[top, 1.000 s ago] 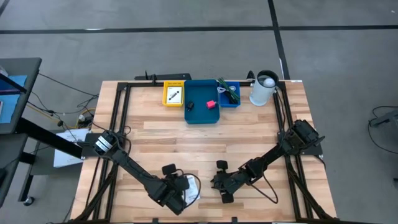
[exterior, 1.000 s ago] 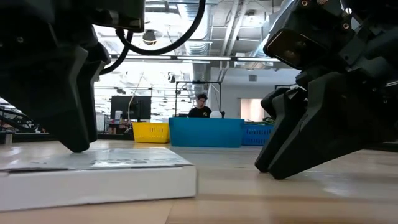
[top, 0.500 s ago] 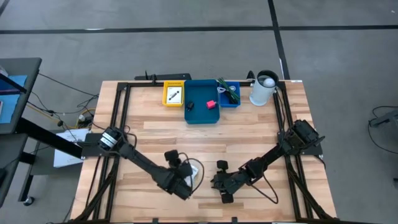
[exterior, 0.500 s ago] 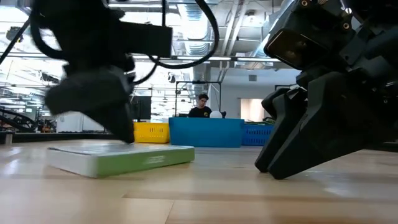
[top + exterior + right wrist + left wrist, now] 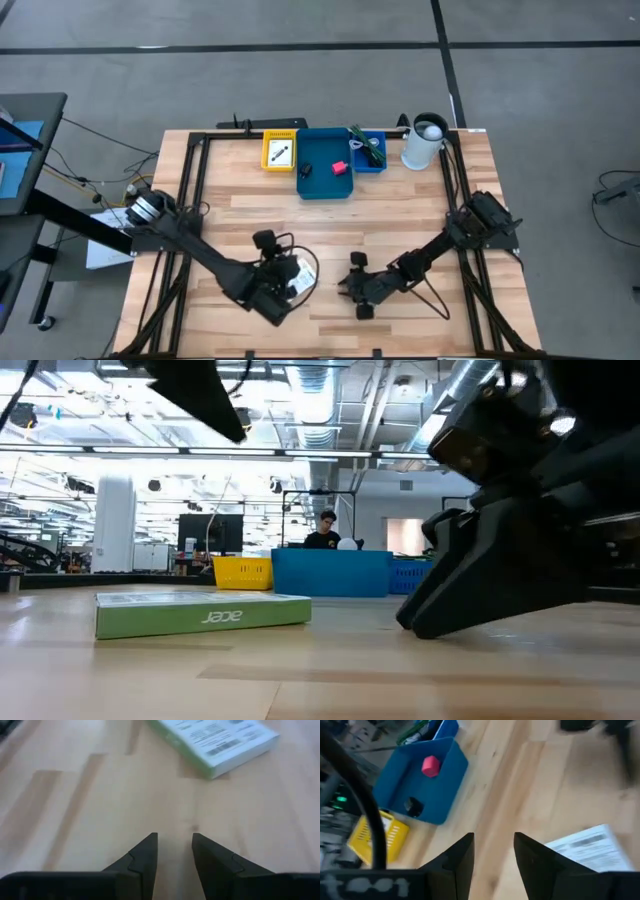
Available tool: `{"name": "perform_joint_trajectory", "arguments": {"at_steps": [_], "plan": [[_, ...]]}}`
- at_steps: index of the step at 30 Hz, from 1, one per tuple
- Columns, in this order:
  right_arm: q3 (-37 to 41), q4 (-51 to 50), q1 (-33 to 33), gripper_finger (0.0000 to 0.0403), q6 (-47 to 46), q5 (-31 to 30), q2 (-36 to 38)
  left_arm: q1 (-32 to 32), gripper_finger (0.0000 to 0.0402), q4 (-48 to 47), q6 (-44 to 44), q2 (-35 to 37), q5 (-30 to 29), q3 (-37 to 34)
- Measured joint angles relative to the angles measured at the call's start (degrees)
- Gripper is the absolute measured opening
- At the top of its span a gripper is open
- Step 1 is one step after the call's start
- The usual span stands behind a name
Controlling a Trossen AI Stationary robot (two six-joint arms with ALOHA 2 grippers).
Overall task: Pick and place items into bin
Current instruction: Put the card reader box into the yellow basket
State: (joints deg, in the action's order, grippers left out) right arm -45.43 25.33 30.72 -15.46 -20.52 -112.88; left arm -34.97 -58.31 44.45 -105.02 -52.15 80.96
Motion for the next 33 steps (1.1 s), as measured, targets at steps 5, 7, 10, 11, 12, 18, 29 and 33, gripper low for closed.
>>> {"name": "perform_joint_trajectory", "arguments": {"at_steps": [5,7,10,11,12,18,29,33], "plan": [[1.9,5.0,-1.7,0.0118,0.5,-6.7,-0.3,-4.5,0.013,0.8,4.8,0.5,0.5,-1.6],[1.9,5.1,-2.2,0.0118,0.5,-8.2,-0.3,-6.2,0.013,4.5,6.8,0.6,0.5,-4.4],[1.9,4.6,-3.1,0.0118,0.7,-8.3,-0.3,-8.7,0.013,10.6,11.6,0.5,-0.2,-9.1],[1.8,4.6,-3.2,0.0118,1.0,-8.0,-0.2,-9.4,0.013,13.8,13.8,0.5,-1.0,-10.8],[1.8,4.7,-3.4,0.0118,1.4,-7.9,-0.2,-10.0,0.013,17.6,15.3,0.5,-1.3,-12.6],[1.8,6.0,-5.8,0.0118,4.0,-3.9,-0.1,-11.8,0.013,36.0,15.0,0.5,-0.1,-21.4],[0.7,5.3,-14.9,0.0118,10.2,15.4,0.0,-10.5,0.013,33.9,19.8,12.3,18.0,-32.7],[-0.6,3.0,-18.8,0.0118,10.8,23.9,0.0,-9.4,0.013,36.0,17.0,17.0,25.6,-38.6]]}}
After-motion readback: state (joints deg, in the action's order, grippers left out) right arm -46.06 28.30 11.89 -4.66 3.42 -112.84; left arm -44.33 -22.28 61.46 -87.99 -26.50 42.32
